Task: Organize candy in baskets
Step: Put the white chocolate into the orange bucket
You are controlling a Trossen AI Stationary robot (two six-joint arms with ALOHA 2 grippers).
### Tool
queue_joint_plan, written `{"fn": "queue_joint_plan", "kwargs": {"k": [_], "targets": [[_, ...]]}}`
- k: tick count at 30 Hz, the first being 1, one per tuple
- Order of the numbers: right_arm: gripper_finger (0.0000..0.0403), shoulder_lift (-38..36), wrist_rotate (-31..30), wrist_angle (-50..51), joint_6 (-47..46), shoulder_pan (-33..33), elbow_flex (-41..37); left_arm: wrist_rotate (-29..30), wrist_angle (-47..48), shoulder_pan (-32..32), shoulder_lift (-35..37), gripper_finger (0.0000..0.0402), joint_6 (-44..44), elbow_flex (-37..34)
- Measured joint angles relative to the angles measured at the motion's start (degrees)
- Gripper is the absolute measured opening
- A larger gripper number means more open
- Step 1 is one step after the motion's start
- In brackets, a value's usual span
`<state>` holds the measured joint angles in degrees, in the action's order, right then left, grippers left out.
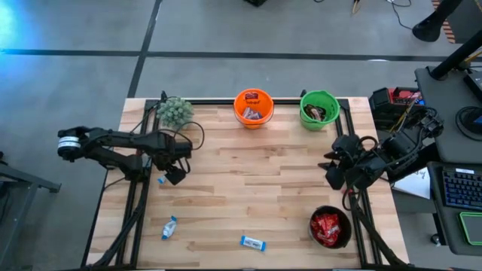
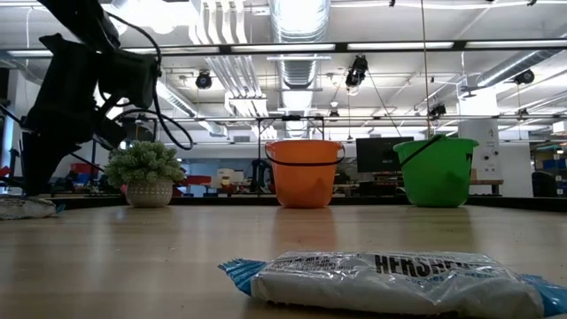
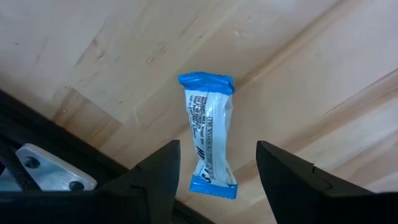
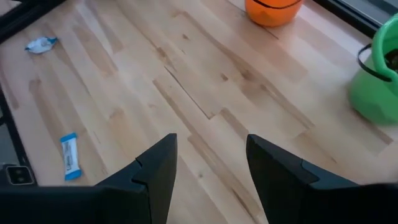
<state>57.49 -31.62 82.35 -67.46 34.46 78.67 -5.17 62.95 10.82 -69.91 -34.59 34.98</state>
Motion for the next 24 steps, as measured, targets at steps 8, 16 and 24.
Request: {"fn": "queue_joint_plan", "kwargs": {"k": [8, 16, 24], "targets": [[0.0183, 0.0, -0.07, -0.81, 0.48, 0.0, -0.02, 0.0, -1.41, 0.01, -4.47, 0.0192, -0.02, -0.94], [0.0183, 0.0, -0.07, -0.83, 0.55, 0.0, -0.02, 0.0, -1.45, 0.01, -8.96, 0.0176, 1.06, -0.98], [0.0183, -0.02, -0.02, -0.83, 1.87, 0.0, -0.02, -5.13, -3.51, 0.03, -12.61, 0.0055, 3.38, -1.01]]}}
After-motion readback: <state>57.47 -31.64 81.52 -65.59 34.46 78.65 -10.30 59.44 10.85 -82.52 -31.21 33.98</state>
